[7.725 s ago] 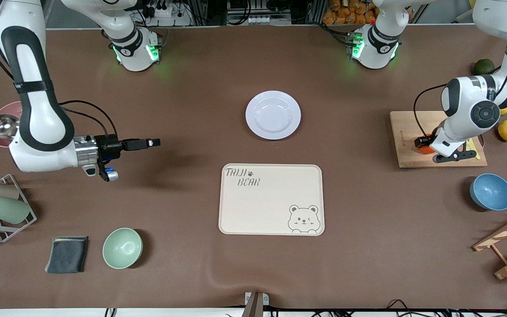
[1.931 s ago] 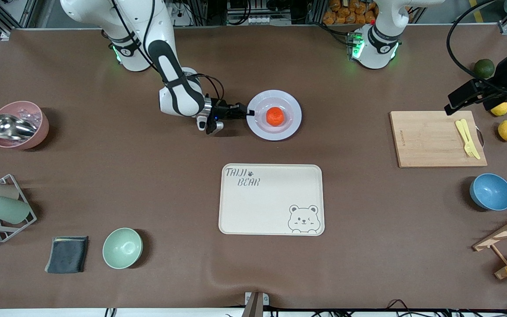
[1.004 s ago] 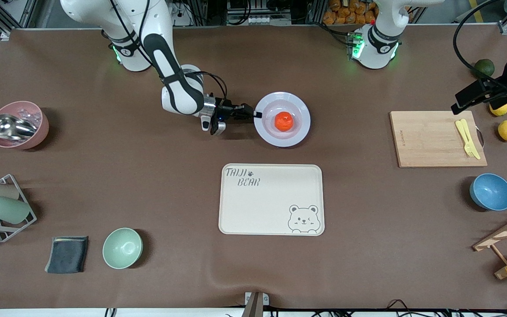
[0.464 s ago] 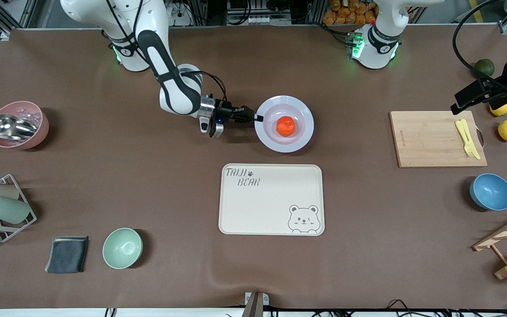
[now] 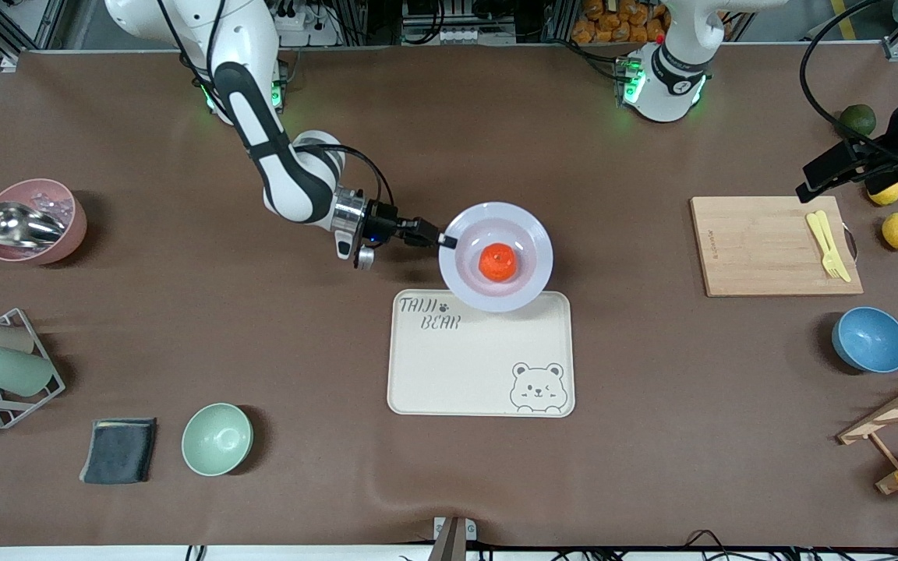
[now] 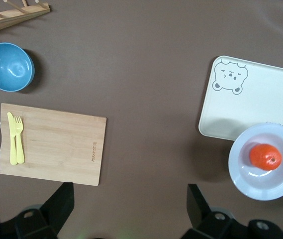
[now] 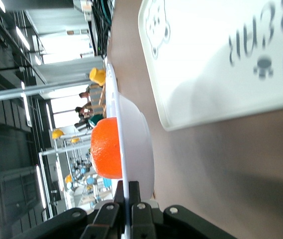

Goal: Place orange and plate with both arms
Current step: 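Slide the plate with the right gripper onto the bear tray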

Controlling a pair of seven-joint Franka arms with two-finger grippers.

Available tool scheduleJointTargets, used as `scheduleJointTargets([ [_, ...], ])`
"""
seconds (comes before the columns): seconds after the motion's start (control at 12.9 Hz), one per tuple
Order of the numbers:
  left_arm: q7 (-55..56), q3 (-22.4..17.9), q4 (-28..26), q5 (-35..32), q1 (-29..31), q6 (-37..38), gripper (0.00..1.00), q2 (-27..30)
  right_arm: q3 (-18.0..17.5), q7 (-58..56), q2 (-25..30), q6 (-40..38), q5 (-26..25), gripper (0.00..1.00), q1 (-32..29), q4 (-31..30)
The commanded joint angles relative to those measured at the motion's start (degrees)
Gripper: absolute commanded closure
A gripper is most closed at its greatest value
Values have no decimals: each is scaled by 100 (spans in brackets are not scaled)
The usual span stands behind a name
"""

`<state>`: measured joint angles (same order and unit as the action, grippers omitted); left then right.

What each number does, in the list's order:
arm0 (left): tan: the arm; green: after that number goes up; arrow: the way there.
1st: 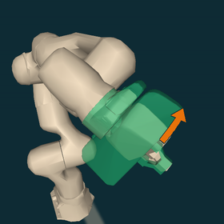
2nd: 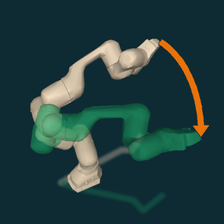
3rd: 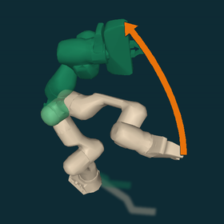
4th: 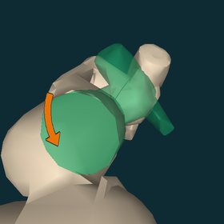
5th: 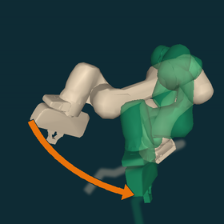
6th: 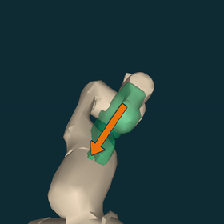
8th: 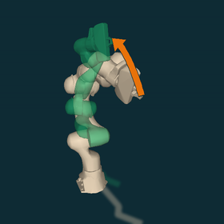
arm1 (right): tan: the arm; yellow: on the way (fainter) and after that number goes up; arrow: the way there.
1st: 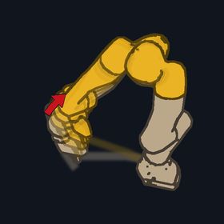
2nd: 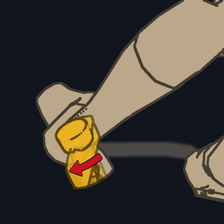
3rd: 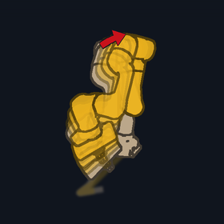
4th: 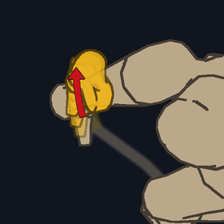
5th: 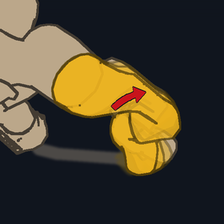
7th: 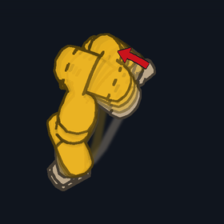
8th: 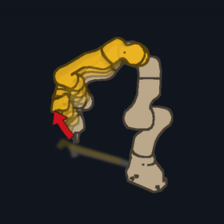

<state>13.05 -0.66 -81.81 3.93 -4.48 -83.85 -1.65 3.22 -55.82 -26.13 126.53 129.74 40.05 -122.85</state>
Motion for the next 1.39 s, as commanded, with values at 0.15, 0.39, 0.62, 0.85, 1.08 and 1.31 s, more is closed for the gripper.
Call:
scheduleJointTargets([
  [0.15,-84,5,-19,90,18,-132,0,15,-58,80,-980,-15,-89,100,-559,1016],
  [0.39,-66,5,-19,72,18,-175,0,6,-58,500,-1253,632,-474,100,-621,1543],
  [0.62,-31,5,-28,81,44,-184,0,6,-58,1187,-1359,1268,-1038,100,-499,1931],
  [0.85,-31,-21,-28,81,53,-193,0,6,-58,1127,-1683,1286,-1039,100,-472,2168],
  [1.08,-31,-48,-37,81,122,-184,0,15,-58,1135,-1755,1312,-1004,100,-393,2239],
  [1.31,-31,-39,-37,81,149,-184,0,24,-67,1187,-1781,1391,-986,100,-358,2344],
])
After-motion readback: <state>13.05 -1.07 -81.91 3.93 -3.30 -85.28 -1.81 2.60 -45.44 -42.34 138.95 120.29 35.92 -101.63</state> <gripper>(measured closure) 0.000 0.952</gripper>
